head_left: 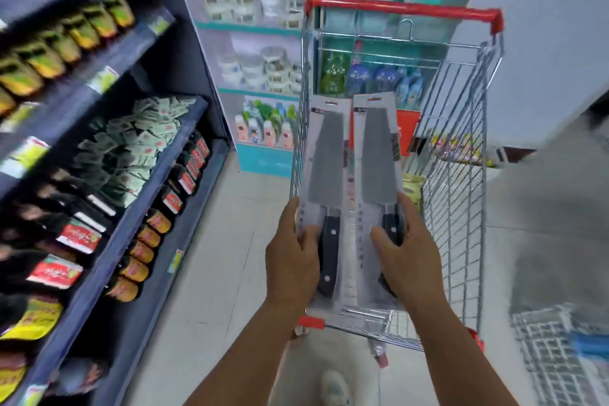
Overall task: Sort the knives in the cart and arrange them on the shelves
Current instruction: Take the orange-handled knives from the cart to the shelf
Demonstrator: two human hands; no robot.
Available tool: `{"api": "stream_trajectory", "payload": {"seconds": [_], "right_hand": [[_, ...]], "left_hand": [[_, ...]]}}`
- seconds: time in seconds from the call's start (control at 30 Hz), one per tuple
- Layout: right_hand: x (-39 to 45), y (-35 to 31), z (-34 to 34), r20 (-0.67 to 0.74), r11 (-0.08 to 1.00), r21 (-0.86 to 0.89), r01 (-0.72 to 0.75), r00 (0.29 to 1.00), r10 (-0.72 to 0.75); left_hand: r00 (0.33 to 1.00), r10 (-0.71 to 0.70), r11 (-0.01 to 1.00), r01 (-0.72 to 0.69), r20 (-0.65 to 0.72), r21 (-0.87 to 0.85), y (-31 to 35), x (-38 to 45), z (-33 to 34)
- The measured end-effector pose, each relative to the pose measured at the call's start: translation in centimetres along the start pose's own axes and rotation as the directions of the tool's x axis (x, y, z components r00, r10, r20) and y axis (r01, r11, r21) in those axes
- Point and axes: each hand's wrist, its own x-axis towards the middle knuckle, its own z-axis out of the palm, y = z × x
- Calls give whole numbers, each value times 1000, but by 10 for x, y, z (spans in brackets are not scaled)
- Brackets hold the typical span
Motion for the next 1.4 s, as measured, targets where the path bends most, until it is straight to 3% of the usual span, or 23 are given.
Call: {"api": "stream_trajectory", "payload": {"seconds": [0.23, 0.43, 0.67, 0.9, 1.13, 1.4], "right_hand": [[-2, -67, 6, 105, 975, 98, 201, 972, -211], [-15, -119, 37, 337, 947, 214, 240, 892, -302], [-69, -173, 89, 541, 882, 320, 347, 697, -470], [-173, -223, 141, 699, 817, 441, 371, 429, -572], [-313, -261, 187, 748, 737, 549, 394, 162, -644], [-472, -286, 217, 727, 671, 648, 361, -31, -686]], "left_hand": [[957, 2, 999, -17, -289, -48, 21, -5, -65], [828, -50, 998, 24, -558, -53, 18, -34, -127], [588, -187, 981, 159, -787, -114, 1, -105, -202], [333, -224, 958, 248, -916, -144, -25, -195, -278], [128, -238, 922, 341, -963, -183, -57, -308, -360], [-56, -237, 912, 330, -970, -242, -89, -433, -440]]}}
